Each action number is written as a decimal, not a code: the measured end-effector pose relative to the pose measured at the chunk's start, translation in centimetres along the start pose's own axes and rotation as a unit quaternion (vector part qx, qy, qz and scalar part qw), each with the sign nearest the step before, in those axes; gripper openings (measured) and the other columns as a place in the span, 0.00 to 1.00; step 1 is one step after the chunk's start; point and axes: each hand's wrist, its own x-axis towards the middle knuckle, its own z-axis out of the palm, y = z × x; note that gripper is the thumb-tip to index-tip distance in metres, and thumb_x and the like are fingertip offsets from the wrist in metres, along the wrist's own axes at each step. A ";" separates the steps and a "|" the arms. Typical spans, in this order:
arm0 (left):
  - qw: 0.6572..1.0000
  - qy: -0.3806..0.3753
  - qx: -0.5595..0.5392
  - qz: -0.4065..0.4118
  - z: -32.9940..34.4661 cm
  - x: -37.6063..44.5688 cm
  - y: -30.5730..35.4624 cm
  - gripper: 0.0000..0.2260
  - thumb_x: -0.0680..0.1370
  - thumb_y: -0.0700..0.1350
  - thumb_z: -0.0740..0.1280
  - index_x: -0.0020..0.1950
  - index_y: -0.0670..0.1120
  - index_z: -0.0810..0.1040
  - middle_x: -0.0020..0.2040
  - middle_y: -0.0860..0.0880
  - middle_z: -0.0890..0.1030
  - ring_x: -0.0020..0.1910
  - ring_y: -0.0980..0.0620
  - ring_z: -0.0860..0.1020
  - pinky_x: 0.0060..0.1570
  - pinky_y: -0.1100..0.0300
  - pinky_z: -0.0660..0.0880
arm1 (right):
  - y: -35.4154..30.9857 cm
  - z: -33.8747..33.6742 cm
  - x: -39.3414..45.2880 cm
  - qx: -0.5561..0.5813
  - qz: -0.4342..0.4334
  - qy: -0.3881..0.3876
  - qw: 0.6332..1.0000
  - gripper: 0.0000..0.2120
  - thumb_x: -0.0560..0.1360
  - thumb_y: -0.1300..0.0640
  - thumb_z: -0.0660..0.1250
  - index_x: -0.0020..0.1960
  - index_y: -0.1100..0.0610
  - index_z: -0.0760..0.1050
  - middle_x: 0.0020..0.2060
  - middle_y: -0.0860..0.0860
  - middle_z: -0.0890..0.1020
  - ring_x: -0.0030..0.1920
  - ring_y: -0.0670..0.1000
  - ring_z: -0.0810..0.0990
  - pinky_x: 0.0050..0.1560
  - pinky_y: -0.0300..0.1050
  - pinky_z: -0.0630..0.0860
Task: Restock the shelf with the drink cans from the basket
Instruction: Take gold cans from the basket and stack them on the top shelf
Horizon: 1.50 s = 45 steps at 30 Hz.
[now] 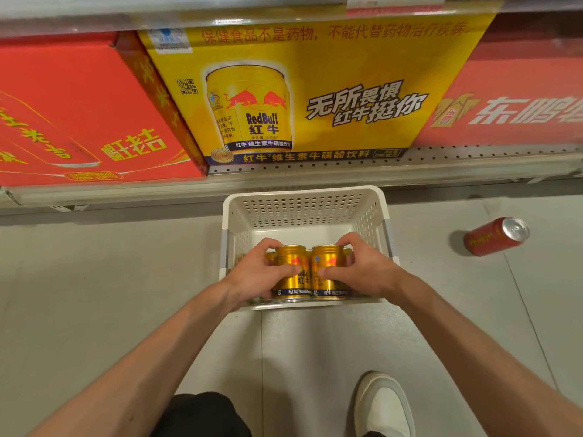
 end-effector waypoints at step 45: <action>0.933 0.226 -0.016 0.279 -5.0 -51.1 43.0 0.23 0.72 0.45 0.79 0.53 0.62 0.67 0.51 0.69 0.78 0.52 0.57 0.81 0.50 0.58 0.81 | -34.7 -28.4 -47.7 0.074 -0.233 0.114 0.963 0.33 0.68 0.51 0.81 0.69 0.42 0.70 0.65 0.44 0.75 0.61 0.39 0.77 0.58 0.37 0.77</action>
